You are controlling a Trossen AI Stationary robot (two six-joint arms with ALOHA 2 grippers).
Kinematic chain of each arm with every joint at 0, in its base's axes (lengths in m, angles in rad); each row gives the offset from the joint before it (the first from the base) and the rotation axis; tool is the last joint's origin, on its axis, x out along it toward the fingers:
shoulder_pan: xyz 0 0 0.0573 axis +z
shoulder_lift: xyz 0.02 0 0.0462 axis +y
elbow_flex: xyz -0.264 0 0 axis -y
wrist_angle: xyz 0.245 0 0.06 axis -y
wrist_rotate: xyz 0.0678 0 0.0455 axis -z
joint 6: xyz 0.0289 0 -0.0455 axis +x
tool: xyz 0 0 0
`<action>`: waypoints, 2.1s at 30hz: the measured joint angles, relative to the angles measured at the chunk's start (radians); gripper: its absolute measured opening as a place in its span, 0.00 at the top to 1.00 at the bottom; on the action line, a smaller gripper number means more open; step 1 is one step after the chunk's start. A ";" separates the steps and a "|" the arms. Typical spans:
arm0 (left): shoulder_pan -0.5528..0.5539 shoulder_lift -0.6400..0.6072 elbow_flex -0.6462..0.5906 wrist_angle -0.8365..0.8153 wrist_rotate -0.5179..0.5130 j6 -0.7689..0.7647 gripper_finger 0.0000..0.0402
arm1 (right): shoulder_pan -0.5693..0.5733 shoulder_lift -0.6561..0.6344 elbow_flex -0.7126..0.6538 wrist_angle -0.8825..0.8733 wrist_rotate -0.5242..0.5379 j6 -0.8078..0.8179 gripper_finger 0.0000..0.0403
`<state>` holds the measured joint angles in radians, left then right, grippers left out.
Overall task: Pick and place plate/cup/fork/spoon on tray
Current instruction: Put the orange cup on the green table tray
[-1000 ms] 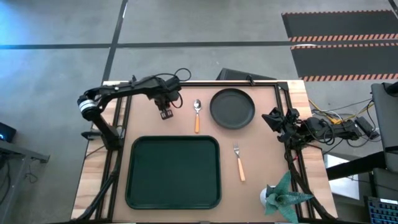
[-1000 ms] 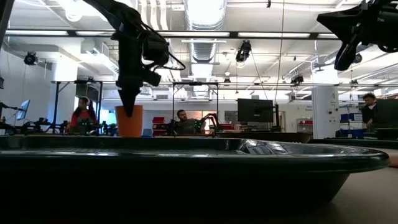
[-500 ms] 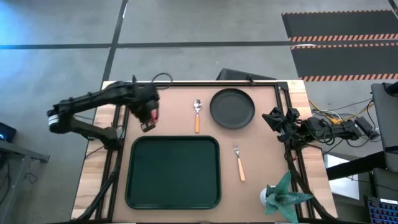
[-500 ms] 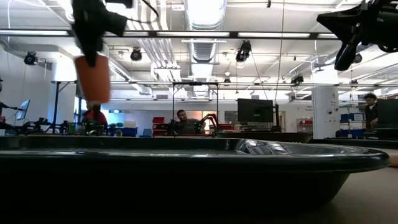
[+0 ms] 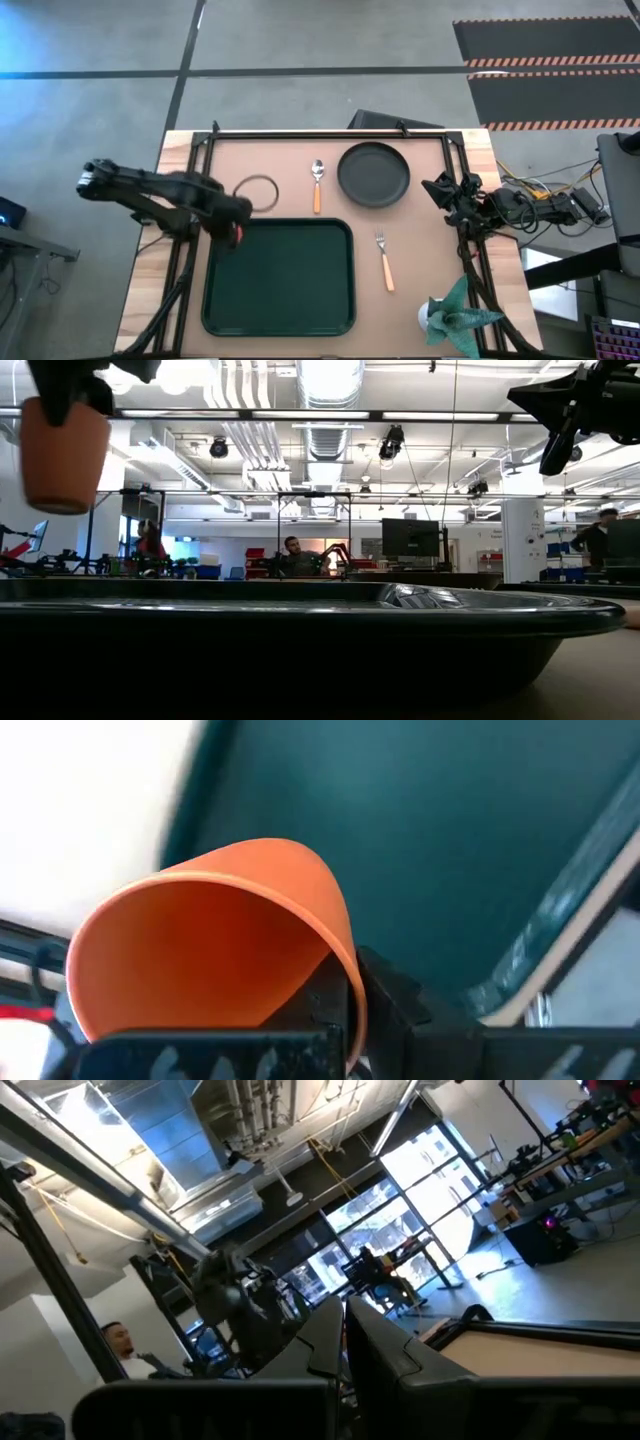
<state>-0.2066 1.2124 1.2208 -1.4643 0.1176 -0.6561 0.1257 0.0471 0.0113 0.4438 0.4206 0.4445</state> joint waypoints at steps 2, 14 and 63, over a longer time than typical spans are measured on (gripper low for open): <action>-0.030 0.033 -0.012 0.028 0.005 -0.016 1.00 | 0.000 0.000 0.000 0.000 0.000 -0.001 0.98; -0.062 0.118 -0.219 0.305 0.028 0.015 1.00 | 0.000 0.000 0.000 0.000 -0.007 0.000 0.98; -0.055 0.017 -0.368 0.513 0.026 -0.046 1.00 | 0.000 0.000 0.000 -0.001 -0.009 0.001 0.98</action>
<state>-0.2611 1.2297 0.8532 -0.9516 0.1440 -0.7021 0.1257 0.0475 0.0113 0.4431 0.4118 0.4450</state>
